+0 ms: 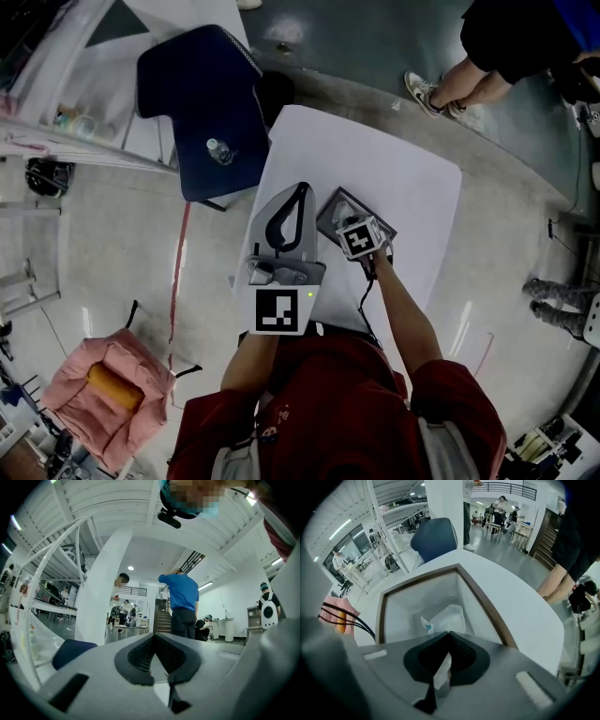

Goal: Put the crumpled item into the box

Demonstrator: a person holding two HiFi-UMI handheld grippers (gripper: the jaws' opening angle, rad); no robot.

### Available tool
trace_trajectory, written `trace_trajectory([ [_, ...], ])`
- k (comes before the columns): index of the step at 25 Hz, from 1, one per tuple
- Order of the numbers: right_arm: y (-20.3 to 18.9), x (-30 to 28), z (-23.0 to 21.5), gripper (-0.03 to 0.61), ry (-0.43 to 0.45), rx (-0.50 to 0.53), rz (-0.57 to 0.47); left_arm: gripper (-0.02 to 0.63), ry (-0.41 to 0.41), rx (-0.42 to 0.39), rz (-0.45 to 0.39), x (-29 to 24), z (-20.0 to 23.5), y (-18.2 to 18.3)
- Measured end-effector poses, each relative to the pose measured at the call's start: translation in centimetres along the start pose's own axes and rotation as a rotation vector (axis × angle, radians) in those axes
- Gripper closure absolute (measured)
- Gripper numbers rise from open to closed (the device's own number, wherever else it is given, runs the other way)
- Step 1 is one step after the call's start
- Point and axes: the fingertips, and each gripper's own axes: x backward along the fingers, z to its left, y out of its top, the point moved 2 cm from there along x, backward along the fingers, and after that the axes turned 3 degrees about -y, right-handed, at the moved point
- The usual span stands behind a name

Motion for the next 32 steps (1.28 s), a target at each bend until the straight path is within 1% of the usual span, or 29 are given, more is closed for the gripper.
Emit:
trace_trajectory([
  [6,-0.1,-0.7,-0.1,0.568,0.005,0.004,0.028,0.611,-0.002,-0.006,-0.001,-0.1,-0.2,-0.1],
  [9,-0.2,-0.8,0.1,0.560,0.008,0.003,0.035,0.611,0.001,0.009,0.005,-0.1,-0.3,-0.3],
  [15,0.0,-0.7,0.3,0.545,0.016,0.001,0.032,0.611,-0.008,-0.011,-0.002,-0.2,-0.3,0.0],
  [24,-0.4,-0.2,0.6,0.484,0.045,-0.014,0.027,0.611,-0.010,-0.011,0.000,0.2,-1.1,0.3],
  [29,0.1,0.8,0.2,0.476,0.029,-0.037,-0.030,0.611,-0.016,-0.023,-0.013,0.4,-1.8,0.9],
  [32,0.1,1.8,0.2,0.476,0.024,-0.048,-0.045,0.611,-0.020,-0.039,-0.025,0.7,-2.4,1.4],
])
